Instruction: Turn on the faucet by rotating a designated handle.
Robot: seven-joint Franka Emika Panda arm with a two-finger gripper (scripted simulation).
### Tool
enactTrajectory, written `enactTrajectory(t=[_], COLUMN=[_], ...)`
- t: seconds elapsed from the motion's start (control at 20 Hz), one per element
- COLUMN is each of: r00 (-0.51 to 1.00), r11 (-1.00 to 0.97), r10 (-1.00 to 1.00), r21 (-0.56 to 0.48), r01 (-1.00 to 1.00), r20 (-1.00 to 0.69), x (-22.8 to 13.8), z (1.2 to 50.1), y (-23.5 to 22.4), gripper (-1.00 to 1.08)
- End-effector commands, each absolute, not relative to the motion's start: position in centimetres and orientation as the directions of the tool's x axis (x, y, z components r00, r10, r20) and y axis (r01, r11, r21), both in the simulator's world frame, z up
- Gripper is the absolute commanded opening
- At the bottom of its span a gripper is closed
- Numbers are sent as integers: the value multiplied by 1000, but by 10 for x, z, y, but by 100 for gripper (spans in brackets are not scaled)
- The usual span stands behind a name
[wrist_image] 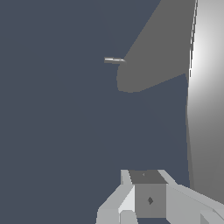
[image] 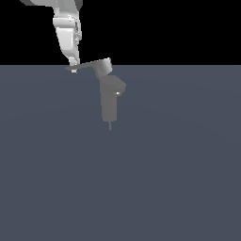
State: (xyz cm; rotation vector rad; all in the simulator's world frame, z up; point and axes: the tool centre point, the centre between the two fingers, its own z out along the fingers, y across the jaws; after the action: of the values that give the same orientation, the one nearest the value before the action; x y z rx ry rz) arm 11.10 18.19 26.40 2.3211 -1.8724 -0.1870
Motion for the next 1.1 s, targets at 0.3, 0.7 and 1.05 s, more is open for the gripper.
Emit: enactTrajectory(t=[0.3, 0.7, 1.05], r00=[212, 212, 211], r11=[-208, -208, -207], r10=[-977, -977, -977], r21=[197, 197, 196], r01=[-958, -958, -958], r20=[-1, -1, -1], x=[96, 80, 65], z=[267, 270, 273], y=[179, 176, 174], gripper=[-100, -100, -100])
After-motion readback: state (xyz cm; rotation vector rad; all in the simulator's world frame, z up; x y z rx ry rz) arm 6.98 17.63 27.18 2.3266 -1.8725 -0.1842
